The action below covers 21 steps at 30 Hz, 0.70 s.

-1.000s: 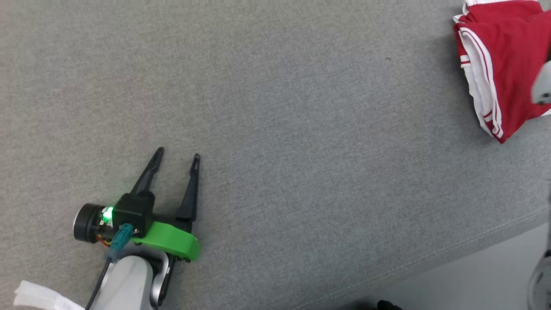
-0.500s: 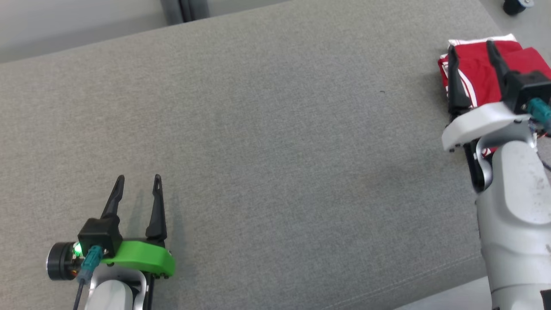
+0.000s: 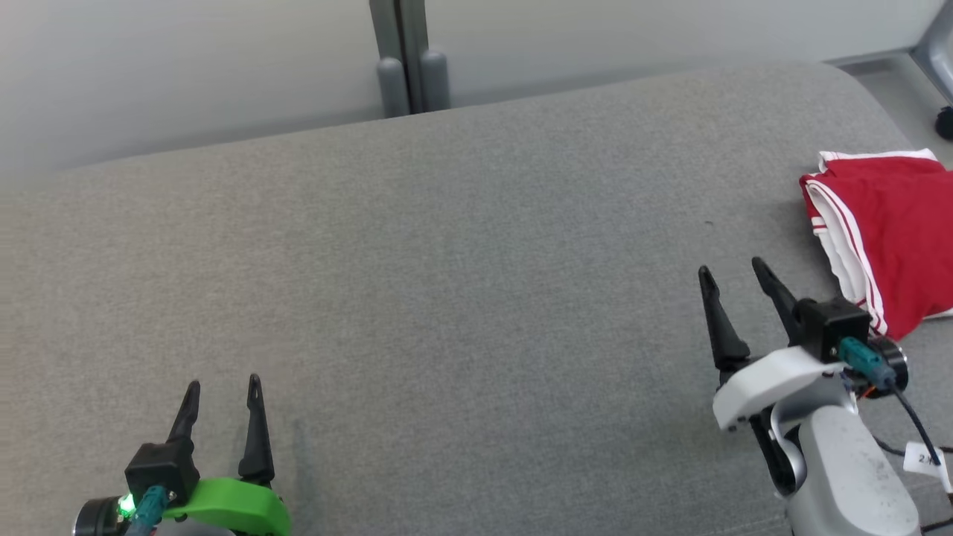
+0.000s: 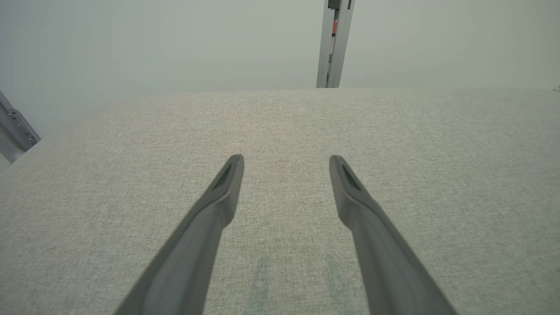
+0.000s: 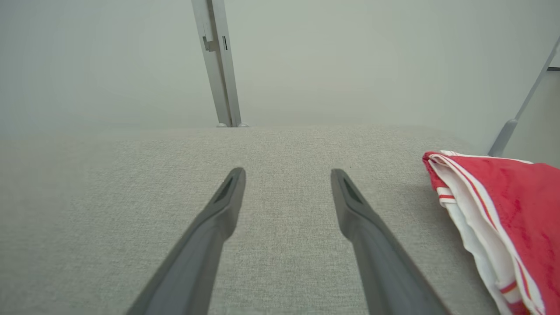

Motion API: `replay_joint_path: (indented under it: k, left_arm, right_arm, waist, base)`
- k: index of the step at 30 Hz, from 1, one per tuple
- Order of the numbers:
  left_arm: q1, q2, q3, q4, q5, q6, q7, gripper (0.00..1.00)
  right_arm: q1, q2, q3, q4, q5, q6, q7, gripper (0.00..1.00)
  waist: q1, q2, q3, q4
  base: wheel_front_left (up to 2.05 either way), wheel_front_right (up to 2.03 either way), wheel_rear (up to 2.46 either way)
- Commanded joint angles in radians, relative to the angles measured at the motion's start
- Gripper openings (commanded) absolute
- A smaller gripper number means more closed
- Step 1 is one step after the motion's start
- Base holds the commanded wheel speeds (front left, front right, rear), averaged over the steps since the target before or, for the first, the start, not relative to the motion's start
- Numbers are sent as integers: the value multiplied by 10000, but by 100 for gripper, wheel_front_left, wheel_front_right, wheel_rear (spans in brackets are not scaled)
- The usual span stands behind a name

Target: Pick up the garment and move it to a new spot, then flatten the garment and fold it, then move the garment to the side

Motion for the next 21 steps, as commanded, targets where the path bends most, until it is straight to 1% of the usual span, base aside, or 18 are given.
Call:
replay_joint_path:
  k: [1, 11, 18, 21]
  left_arm:
    - [225, 2, 19, 53, -105, 29, 2, 100]
    - [891, 1, -224, 27, -559, 181, 2, 100]
    - [1248, -1, -294, -125, -679, 228, 2, 100]
    - [1313, 0, -327, -176, -776, 157, 2, 100]
  right_arm:
    - [303, -45, 49, -89, 135, -21, -38, 100]
    - [1537, -40, 292, -471, 867, -21, -39, 100]
    - [2088, -37, 416, -610, 942, -21, -39, 100]
    - [2221, -40, 423, -647, 942, -21, -39, 100]
  waist:
    - [0, 0, -528, 551]
    - [0, 0, -885, 1198]
    - [0, 0, -1002, 1313]
    - [0, 0, -1026, 1311]
  base:
    - [0, 0, 0]
    - [0, 0, 0]
    - [0, 0, 0]
    - [0, 0, 0]
